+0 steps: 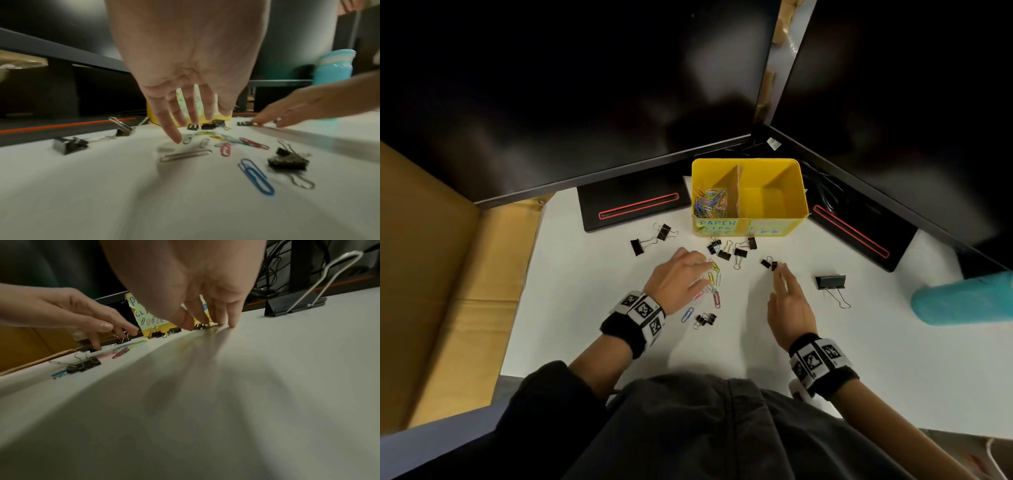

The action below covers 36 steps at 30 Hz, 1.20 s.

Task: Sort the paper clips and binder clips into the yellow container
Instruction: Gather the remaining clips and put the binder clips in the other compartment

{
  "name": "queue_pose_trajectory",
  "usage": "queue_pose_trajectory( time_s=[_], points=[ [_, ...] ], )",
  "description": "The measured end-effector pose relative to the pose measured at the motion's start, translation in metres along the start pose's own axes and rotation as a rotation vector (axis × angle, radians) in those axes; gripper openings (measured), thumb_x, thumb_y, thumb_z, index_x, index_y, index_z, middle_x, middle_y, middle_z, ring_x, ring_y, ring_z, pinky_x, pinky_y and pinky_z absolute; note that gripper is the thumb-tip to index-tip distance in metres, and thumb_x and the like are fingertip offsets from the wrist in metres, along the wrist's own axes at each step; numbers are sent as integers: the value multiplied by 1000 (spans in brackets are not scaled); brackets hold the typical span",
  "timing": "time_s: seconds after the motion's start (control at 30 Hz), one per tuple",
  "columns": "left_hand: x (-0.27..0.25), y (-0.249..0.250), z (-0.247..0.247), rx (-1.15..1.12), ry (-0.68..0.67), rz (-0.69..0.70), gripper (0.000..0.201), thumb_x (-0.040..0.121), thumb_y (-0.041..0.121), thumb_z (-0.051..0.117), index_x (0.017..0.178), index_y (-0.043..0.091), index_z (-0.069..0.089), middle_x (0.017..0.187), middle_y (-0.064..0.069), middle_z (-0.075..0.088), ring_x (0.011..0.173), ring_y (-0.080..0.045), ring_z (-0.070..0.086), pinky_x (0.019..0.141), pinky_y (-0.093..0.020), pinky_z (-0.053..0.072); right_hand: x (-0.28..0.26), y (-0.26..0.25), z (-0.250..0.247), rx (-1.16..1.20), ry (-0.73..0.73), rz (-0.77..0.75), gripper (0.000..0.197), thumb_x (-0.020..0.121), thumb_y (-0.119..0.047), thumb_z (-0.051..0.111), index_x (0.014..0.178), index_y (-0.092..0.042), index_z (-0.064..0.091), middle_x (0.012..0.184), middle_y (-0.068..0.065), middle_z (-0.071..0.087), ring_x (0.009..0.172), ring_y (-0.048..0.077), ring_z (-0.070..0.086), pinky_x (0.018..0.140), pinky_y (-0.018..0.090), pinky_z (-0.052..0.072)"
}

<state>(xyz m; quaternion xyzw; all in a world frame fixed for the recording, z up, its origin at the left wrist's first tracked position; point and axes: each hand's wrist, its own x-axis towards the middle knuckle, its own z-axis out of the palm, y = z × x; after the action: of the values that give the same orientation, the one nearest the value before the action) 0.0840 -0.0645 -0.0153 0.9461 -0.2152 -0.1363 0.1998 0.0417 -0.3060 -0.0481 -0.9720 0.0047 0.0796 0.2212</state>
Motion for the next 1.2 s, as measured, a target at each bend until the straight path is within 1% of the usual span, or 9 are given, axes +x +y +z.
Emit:
queue_pose_trajectory(
  time_s=[0.1,0.27,0.37,0.47,0.53,0.63,0.93,1.07,1.2],
  points=[
    [5,8,11,121,-89,46,43,90,37,53,130,21,49,129,-3,48,114,-21,41,73,-39,54,12,-4,2,-53,-49,-86,61,89,-2,43,143,-1,17,153,18,20,139,31,22,113,42,27],
    [-10,3,18,56,-57,30,35,89,24,56,124,20,53,121,-2,49,109,-19,46,73,-40,55,7,-18,6,-72,-160,-16,62,93,-6,36,143,2,2,154,22,7,142,32,9,115,33,16],
    [-26,-8,18,-72,-12,-26,36,86,20,61,122,22,55,119,2,49,109,-14,46,75,-40,56,-5,-38,15,-78,-296,-203,62,91,-2,35,143,2,2,155,20,7,142,28,13,113,29,19],
    [-37,-20,12,-166,50,-139,64,76,20,72,133,18,44,126,1,44,115,-16,39,85,-42,54,3,-56,6,79,-240,-313,63,87,1,47,144,-5,20,151,16,26,134,28,34,106,29,31],
    [-45,-26,8,-220,-7,-235,91,64,30,83,139,18,33,131,0,37,120,-17,35,95,-41,49,13,-57,-3,51,-148,-286,62,83,-13,63,138,-6,35,135,17,44,119,31,48,96,35,44],
    [-50,-24,11,-166,-126,-258,108,52,39,87,140,16,28,132,0,32,120,-17,35,93,-38,49,19,-54,-6,8,-251,-226,71,71,-29,78,130,-5,46,117,14,53,98,29,56,85,36,49],
    [-14,-3,23,-352,70,-221,33,73,16,77,103,11,62,100,-4,55,77,-20,59,74,-45,54,26,-70,13,256,-175,-285,26,73,-3,73,98,-5,69,87,16,61,70,30,62,64,44,56],
    [-26,-13,19,-288,132,-354,71,61,37,84,120,16,52,115,1,48,94,-14,55,78,-35,52,24,-51,9,234,-204,-150,66,63,-14,84,122,-2,56,105,14,55,82,22,58,71,25,52],
    [-28,-9,22,-278,46,-328,71,61,35,84,123,21,52,116,2,47,89,-16,55,78,-39,54,29,-63,11,202,-255,-170,71,60,-15,86,123,-5,56,105,13,55,78,22,59,71,34,54]
  ],
)
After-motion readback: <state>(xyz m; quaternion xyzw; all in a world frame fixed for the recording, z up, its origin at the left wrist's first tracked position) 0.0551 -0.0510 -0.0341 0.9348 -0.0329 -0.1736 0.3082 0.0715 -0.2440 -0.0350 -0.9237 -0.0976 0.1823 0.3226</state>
